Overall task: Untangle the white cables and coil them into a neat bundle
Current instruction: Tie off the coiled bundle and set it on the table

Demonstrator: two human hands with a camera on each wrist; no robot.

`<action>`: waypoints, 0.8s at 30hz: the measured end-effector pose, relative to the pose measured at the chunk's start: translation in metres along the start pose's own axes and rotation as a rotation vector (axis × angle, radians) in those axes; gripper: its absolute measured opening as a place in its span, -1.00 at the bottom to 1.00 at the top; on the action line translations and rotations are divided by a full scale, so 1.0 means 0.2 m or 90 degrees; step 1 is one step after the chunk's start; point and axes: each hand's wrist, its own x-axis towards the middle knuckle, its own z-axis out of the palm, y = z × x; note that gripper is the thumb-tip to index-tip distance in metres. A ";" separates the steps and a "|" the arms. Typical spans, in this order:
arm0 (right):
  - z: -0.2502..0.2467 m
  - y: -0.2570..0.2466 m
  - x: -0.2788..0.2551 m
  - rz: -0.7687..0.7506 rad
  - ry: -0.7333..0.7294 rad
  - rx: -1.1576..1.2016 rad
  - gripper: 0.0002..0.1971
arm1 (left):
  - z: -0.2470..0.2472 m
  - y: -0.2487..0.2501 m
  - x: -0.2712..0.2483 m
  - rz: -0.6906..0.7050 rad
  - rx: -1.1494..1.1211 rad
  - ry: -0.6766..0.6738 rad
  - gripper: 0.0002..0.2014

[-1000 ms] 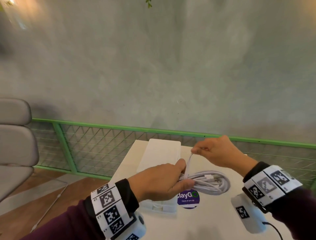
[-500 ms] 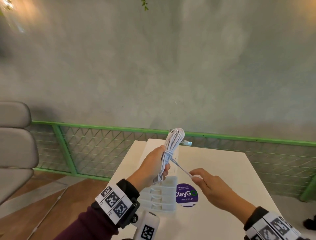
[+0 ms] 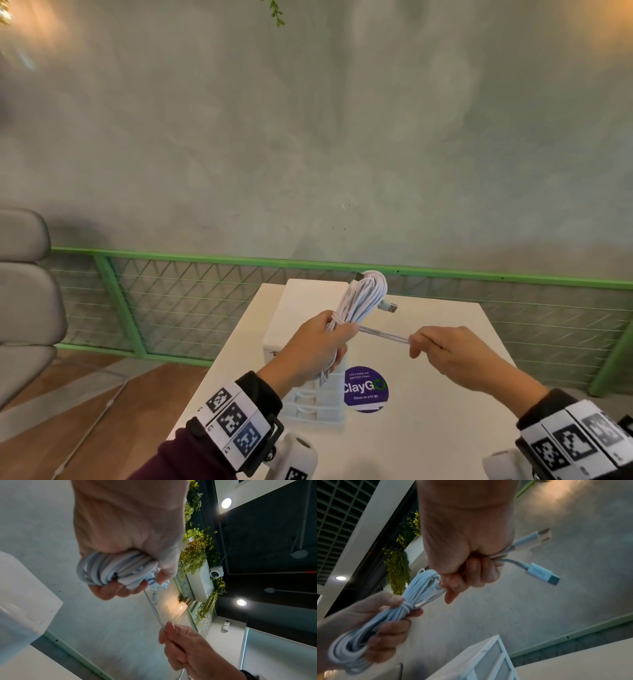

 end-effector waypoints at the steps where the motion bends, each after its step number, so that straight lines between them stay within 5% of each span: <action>1: -0.02 -0.01 -0.01 0.004 -0.006 0.003 -0.66 | 0.00 0.00 0.00 0.007 0.020 0.003 -0.90; 8: -0.06 -0.22 -0.11 -0.050 -0.128 -0.025 -0.73 | 0.03 -0.04 0.00 0.034 0.259 0.023 -0.71; 19: -0.02 -0.45 -0.11 -0.103 -0.079 0.111 -0.83 | 0.09 -0.09 -0.02 0.144 0.481 -0.025 -0.72; 24: -0.05 -0.49 -0.09 -0.076 -0.050 0.332 -0.35 | 0.09 -0.11 -0.03 0.217 0.507 -0.070 -0.55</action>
